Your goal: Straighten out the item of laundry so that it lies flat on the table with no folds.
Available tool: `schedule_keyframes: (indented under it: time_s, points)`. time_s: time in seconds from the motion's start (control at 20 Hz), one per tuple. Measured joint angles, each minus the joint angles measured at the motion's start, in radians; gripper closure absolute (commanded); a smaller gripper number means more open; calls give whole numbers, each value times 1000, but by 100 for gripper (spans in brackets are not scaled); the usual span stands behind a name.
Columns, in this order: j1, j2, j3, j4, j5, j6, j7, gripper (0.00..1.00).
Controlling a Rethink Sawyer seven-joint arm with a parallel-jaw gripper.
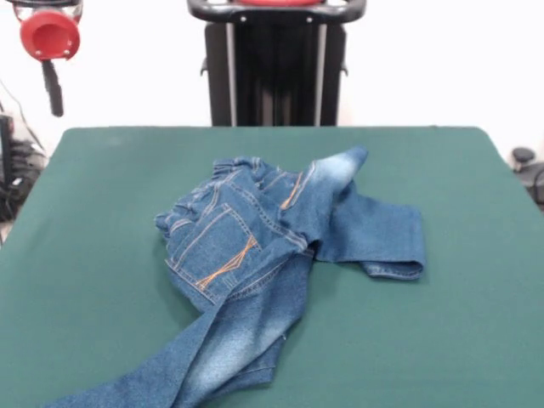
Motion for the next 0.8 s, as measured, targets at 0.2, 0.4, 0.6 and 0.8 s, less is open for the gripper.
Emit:
schedule_keyframes:
  time_s: [0.2, 0.4, 0.6, 0.8]
  points:
    - [-27, -23, 11, 105, 10, -21, -43, 0]
    - [-21, -45, 14, 190, 22, -61, -56, 0]
    - [15, -68, 14, 243, 25, -94, -56, 0]
    - [80, -85, 14, 260, 28, -115, -56, 0]
